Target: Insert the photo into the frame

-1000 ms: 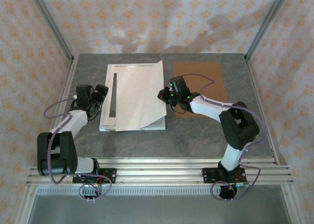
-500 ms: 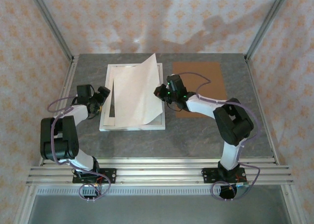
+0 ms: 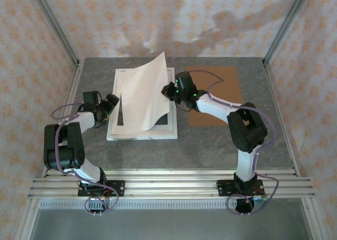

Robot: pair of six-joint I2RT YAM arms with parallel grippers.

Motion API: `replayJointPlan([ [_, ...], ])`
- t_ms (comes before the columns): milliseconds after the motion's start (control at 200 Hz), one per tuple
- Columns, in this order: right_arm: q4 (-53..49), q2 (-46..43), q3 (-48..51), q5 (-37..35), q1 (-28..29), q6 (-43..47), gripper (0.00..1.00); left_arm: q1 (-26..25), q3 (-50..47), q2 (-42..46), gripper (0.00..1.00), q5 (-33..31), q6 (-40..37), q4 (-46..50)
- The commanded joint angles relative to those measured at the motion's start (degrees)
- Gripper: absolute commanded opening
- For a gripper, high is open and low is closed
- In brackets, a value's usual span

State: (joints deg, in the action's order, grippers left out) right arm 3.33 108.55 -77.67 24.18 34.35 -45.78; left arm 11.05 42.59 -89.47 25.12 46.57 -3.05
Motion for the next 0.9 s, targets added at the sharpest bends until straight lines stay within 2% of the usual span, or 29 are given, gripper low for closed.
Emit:
replayJointPlan([
  [0,-4.26,1.04,-4.22,-1.48,-0.06,3.04,0.0,0.63,1.7,-0.96,1.0,0.89,-1.23,0.62],
  [130,-5.1,3.57,-6.81,1.92,0.0,1.34,0.0,0.59,1.39,-1.38,1.0,1.46,-0.87,0.03],
  [355,-0.88,4.01,-2.95,3.9,0.84,-5.35,0.0,0.61,0.92,-1.84,1.0,2.52,-0.39,-0.73],
  [515,-2.23,3.18,-1.93,2.06,0.81,-8.34,0.0,0.62,0.92,-2.03,1.0,3.0,0.0,-1.17],
  [896,7.32,3.85,3.95,0.78,3.6,-9.6,0.0,0.58,1.15,-2.63,1.0,3.94,0.05,-1.52],
])
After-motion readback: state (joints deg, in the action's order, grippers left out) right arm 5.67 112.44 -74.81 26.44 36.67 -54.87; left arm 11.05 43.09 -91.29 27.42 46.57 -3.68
